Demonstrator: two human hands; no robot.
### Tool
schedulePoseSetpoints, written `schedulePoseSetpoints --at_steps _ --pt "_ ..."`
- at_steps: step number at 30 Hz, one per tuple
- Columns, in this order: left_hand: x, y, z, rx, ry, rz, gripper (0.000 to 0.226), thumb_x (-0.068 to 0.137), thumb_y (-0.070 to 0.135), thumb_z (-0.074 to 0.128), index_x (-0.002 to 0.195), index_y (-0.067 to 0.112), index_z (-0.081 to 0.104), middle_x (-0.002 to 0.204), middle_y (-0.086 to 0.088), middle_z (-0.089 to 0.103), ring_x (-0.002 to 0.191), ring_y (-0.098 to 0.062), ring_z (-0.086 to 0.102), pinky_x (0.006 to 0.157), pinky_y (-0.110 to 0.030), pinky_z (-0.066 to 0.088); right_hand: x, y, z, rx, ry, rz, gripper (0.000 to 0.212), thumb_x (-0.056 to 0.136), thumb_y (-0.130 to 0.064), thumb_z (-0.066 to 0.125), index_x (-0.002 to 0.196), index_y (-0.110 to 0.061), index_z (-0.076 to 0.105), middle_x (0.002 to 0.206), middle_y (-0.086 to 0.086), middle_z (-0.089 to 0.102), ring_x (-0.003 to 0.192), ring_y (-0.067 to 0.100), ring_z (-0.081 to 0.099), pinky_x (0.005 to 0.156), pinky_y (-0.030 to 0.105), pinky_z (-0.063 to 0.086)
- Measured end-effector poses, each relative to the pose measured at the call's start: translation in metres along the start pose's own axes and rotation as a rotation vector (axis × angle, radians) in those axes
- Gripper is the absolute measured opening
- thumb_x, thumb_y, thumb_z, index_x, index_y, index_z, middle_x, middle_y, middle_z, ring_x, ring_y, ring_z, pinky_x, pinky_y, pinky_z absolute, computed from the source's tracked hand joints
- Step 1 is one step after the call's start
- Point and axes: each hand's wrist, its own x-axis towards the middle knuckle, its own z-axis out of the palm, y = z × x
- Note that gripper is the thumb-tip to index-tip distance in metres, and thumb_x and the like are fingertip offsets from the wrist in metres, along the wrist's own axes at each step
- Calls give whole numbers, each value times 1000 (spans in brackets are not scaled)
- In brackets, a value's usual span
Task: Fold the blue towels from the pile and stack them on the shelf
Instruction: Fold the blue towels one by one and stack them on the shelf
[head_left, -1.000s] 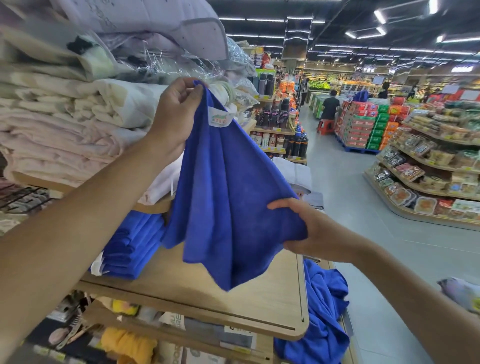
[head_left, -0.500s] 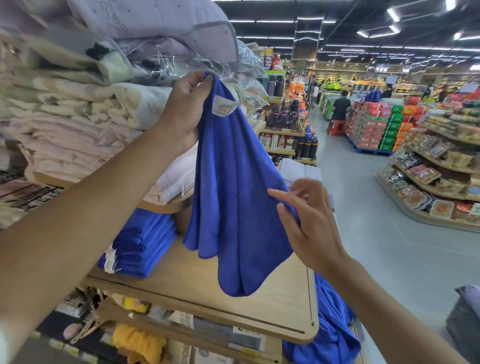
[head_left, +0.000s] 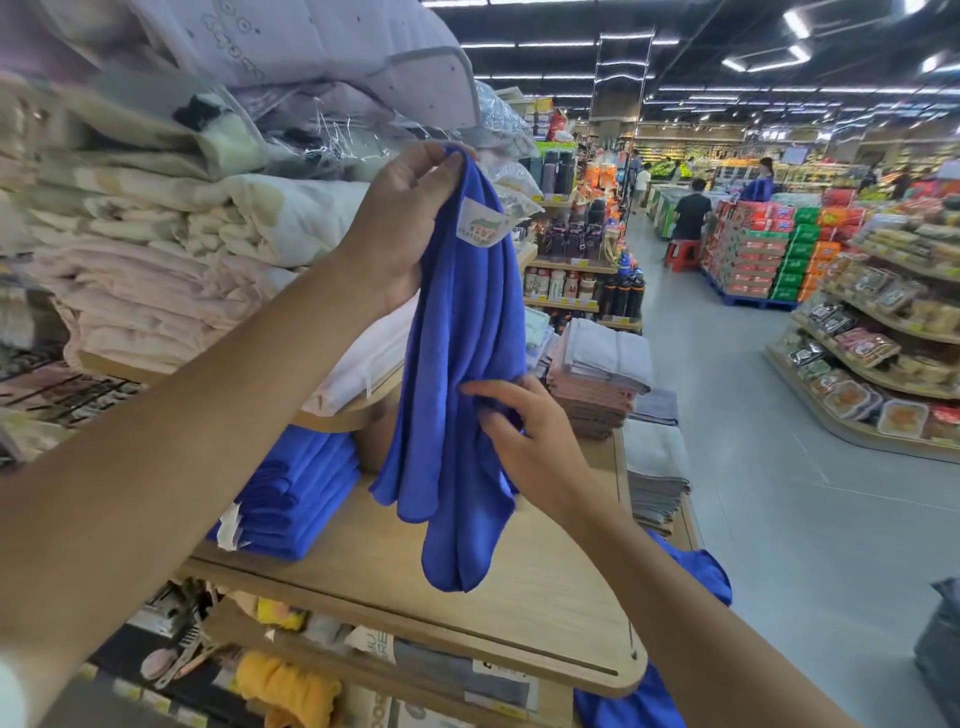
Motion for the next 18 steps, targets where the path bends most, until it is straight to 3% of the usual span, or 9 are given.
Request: schedulePoseSetpoints --at_steps 3,6,9,12,14,16,18 --pt "-1 0 1 1 -9 5 17 105 14 52 93 17 63 74 5 68 67 -11 65 67 -28 55 8 -10 10 76 31 -6 21 99 -23 65 111 -35 76 99 -3 57 88 6 59 81 17 45" --pt "-2 1 0 -9 -4 13 17 105 13 51 93 16 62 73 5 68 65 -11 64 65 -27 55 9 -16 13 85 80 -64 22 90 -32 76 111 -38 72 96 -2 59 82 7 57 72 16 46" --pt "-2 0 -1 2 4 16 15 105 12 51 95 15 61 72 4 68 64 -11 64 63 -26 55 12 -18 15 125 -75 -23 33 89 -42 76 121 -39 71 111 -1 62 100 7 62 89 26 53" --pt "-3 -3 -1 21 -3 10 14 105 12 51 96 14 61 74 2 67 65 -13 63 65 -28 55 14 -20 17 147 -202 37 16 90 -29 77 105 -25 76 108 2 71 105 19 66 96 45 54" --pt "-4 -4 -3 23 -21 1 14 105 12 51 96 14 60 76 1 67 67 -15 63 66 -29 54 15 -17 15 202 -228 59 11 88 -21 79 95 -13 73 98 6 74 95 25 70 89 50 57" --pt "-6 -5 -4 21 -31 3 14 105 12 51 95 14 60 76 1 68 68 -15 64 67 -29 55 15 -11 10 213 -228 77 22 86 -17 80 86 -2 64 80 8 69 76 29 65 72 45 57" --pt "-7 -5 -8 37 -21 21 14 105 11 50 95 14 60 75 3 70 68 -12 66 67 -27 56 16 -2 1 110 -208 65 34 85 -18 78 70 -5 50 61 -9 50 59 13 47 59 32 41"
